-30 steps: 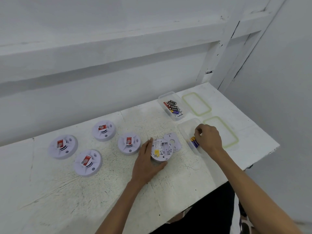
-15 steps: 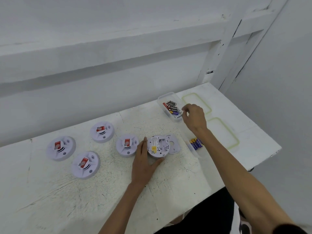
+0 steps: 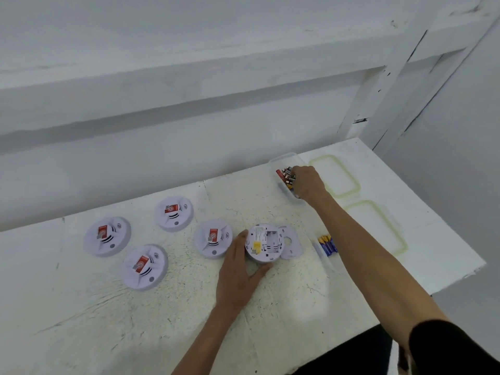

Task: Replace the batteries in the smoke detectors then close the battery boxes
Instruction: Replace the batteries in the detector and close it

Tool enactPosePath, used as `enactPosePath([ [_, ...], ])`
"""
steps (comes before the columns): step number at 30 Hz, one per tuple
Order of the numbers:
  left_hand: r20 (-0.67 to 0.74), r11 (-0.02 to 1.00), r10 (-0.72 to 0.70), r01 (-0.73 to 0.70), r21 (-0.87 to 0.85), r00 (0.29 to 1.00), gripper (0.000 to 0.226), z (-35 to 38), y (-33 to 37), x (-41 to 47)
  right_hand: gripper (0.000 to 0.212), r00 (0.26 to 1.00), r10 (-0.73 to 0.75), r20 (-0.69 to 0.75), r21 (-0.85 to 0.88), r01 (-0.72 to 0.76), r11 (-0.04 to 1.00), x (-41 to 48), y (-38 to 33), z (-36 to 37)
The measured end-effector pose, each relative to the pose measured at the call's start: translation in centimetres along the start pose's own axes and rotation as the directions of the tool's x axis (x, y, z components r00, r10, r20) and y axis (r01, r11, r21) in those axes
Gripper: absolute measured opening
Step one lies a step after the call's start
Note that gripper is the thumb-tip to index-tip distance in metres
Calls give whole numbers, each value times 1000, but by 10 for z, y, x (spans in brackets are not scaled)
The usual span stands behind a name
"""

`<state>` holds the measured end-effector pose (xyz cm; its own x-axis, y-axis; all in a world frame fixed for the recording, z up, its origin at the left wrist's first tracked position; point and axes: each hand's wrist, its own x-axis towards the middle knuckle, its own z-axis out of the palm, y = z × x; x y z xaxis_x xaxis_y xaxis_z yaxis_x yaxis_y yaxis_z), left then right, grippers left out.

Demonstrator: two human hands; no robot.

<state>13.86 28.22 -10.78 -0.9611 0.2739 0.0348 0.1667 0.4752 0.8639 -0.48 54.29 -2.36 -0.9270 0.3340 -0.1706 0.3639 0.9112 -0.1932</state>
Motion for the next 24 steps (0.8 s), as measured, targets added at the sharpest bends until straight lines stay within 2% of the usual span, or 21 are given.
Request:
enactPosePath([
  [4,-2,1000,-8,8,0,1000,92,-2,3,1,40,1000,-9,-13,0,9,1000,9,2,3],
  [7,-2,1000,-11,11,18,1000,92,-2,3,2,45,998,-46,-39,69,49,996,8,3,12],
  [14,3,999,-4,4,32,1000,92,1,1,3,31,985,-74,-155,217,107,970,-1,8,0],
  [22,-12,999,-9,10,50,1000,92,6,-1,12,30,950,-191,-246,374,275,886,-44,-11,-5],
  [24,-2,999,19,-19,41,1000,92,1,1,2,29,944,-178,-277,395,281,874,-76,-14,-5],
])
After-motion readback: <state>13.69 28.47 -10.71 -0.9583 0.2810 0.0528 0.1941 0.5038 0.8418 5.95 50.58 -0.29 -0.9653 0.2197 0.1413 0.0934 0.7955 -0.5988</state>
